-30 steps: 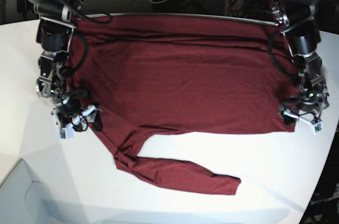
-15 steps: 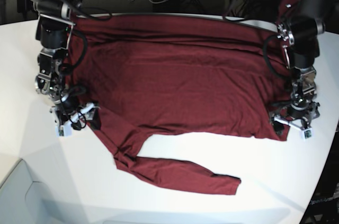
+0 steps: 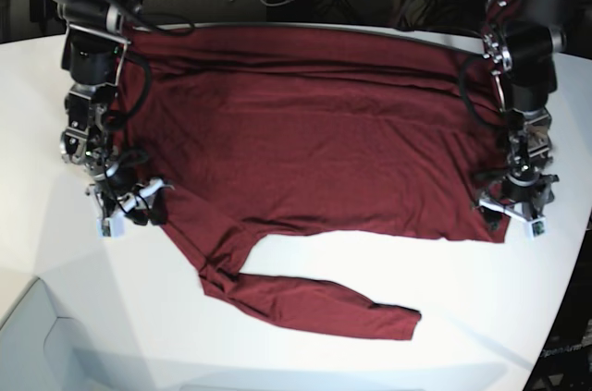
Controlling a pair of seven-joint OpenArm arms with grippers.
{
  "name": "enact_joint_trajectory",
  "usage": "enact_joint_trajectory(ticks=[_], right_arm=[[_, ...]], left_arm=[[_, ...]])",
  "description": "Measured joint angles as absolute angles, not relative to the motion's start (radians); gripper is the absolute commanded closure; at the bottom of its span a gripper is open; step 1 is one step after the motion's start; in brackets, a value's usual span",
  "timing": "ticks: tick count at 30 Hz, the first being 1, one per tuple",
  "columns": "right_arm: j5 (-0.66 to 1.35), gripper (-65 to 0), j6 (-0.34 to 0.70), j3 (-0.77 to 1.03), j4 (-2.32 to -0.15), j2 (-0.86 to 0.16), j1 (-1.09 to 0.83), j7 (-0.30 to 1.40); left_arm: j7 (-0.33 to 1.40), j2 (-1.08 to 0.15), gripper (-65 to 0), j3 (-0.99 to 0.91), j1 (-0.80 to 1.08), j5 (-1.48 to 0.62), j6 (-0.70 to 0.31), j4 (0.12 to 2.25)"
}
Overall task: Layout the t-shirt on the table in an organized manner, then fold the t-shirt properly
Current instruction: 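Release the collar and move both grippers along the shirt sides toward the hem, then pinch the shirt's side edges with both grippers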
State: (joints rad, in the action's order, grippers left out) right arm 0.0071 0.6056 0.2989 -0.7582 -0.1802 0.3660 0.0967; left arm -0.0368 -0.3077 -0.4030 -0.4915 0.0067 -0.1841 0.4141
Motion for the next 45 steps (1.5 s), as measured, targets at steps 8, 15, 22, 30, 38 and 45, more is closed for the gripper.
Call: enact_joint_trajectory(ticks=[8, 15, 22, 30, 38, 45], right_arm=[[0.007, 0.0, 0.606, 0.299, -0.756, -0.179, 0.365, 0.104], [0.007, 0.0, 0.606, 0.299, -0.757, -0.180, 0.365, 0.104], [-0.024, 0.0, 0.608, 0.305, -0.991, -0.162, 0.260, 0.177], [-0.017, 0.0, 0.608, 0.304, -1.234, -0.128, 0.187, 0.169], [-0.019, 0.0, 0.608, 0.305, -1.455, -0.119, 0.064, 0.169], [0.039, 0.0, 0.613, 0.302, -1.584, -0.118, -0.078, 0.173]], left_arm=[[-0.039, -0.307, -4.1, -0.403, -0.492, 0.007, -0.184, 0.414], [-0.030, -0.307, -0.1, -0.403, -0.491, 0.007, -0.184, 0.423], [0.042, -0.275, -0.1, -0.409, -0.426, 0.019, -0.176, 0.574], [0.051, -0.234, -0.1, -0.408, -0.314, 0.019, -0.181, 0.804], [0.053, -0.233, -0.1, -0.410, -0.261, 0.019, -0.179, 0.894], [0.053, -0.234, -0.1, -0.409, -0.200, -0.033, -0.180, 1.026]])
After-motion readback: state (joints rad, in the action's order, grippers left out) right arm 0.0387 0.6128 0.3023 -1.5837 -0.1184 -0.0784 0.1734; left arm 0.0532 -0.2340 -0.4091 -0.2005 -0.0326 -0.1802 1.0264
